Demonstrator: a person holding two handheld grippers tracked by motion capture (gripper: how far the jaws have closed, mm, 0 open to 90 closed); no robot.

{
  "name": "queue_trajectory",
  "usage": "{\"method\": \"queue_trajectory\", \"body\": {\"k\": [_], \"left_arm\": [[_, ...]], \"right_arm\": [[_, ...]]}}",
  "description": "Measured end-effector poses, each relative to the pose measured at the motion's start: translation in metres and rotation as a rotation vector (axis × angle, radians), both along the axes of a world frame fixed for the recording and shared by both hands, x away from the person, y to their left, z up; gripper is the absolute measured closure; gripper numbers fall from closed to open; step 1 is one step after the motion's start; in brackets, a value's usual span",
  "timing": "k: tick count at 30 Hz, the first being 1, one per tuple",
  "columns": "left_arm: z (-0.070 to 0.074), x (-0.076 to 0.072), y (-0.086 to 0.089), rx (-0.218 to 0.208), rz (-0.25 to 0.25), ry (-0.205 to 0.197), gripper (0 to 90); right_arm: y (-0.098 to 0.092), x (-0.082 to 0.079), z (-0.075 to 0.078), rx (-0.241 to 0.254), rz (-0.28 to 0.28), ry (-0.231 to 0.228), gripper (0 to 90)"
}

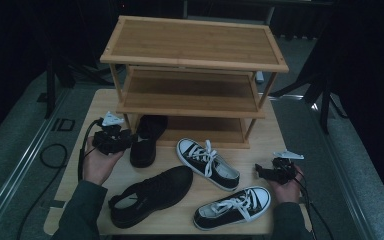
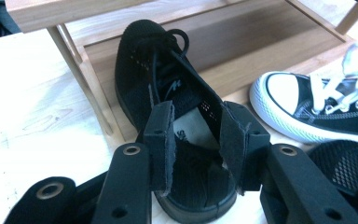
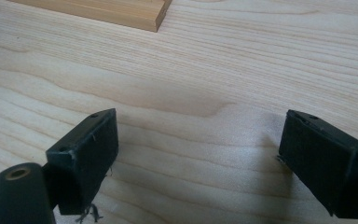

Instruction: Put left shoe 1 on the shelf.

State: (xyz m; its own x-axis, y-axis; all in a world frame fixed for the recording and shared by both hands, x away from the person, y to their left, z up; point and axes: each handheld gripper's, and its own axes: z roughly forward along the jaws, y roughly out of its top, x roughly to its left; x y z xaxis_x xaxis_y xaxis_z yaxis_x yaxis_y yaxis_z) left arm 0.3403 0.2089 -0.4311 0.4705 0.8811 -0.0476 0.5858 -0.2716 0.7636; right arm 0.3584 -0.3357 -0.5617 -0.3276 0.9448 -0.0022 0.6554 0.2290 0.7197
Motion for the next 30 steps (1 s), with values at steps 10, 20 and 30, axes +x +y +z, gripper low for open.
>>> {"method": "queue_trajectory", "body": {"k": [10,20,30], "left_arm": [[-0.007,-0.011,0.008,-0.017,-0.012,0.035,66.9],[-0.030,-0.020,0.005,0.035,-0.063,0.117,84.5],[-0.055,-0.020,-0.002,0.068,-0.098,0.186,89.3]], "right_arm": [[0.000,0.000,0.000,0.000,0.000,0.000,11.8],[0.000,0.000,0.000,0.000,0.000,0.000,11.8],[0.000,0.000,0.000,0.000,0.000,0.000,11.8]]}}
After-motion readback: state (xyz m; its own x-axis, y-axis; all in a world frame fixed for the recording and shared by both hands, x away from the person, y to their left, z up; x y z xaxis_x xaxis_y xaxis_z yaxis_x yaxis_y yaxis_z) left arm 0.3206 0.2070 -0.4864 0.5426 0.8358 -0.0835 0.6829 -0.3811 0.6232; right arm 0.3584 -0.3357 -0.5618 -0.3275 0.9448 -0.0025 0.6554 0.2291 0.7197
